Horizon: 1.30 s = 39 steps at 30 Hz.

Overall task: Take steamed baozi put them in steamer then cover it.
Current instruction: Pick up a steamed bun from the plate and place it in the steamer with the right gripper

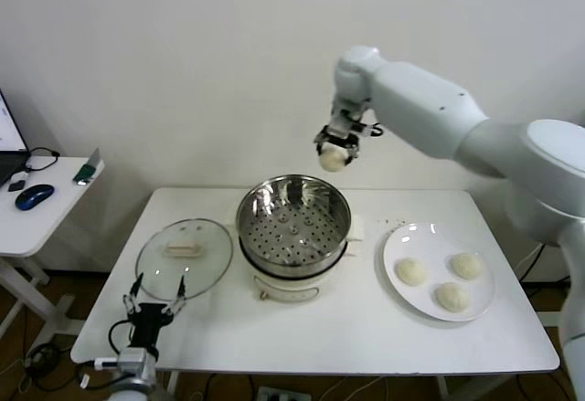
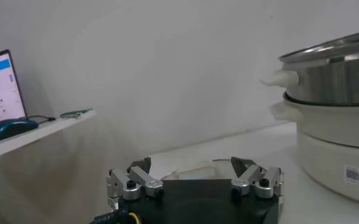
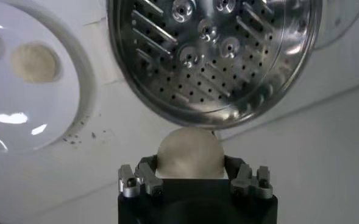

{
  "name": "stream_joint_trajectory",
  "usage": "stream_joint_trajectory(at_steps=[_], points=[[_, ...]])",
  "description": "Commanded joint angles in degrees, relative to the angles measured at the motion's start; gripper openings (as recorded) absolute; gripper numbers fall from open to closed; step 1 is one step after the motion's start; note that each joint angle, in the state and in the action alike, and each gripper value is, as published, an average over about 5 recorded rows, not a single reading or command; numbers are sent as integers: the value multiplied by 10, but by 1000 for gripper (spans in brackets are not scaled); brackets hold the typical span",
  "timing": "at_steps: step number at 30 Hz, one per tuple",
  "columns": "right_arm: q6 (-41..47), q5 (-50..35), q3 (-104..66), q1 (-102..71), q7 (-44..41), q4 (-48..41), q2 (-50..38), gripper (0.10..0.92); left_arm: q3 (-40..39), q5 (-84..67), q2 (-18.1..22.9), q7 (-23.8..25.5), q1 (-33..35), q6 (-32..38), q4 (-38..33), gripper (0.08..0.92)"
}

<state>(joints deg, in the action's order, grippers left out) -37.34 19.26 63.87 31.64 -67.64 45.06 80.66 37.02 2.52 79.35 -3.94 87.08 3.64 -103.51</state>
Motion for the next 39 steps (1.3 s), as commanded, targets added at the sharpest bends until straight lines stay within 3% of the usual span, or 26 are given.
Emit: stream_joint_trajectory(at_steps=[1, 23, 34, 39], points=[[-51, 127, -22, -58, 20, 11, 76, 712, 0, 0, -4, 0, 4, 1, 0, 823], [-58, 219, -39, -127, 46, -71, 110, 721, -4, 0, 18, -1, 6, 1, 0, 823], [-52, 208, -42, -120, 49, -59, 100, 818, -1, 0, 19, -2, 10, 2, 1, 823], [-39, 151, -50, -85, 27, -13, 64, 823, 0, -1, 17, -2, 11, 2, -1, 823]])
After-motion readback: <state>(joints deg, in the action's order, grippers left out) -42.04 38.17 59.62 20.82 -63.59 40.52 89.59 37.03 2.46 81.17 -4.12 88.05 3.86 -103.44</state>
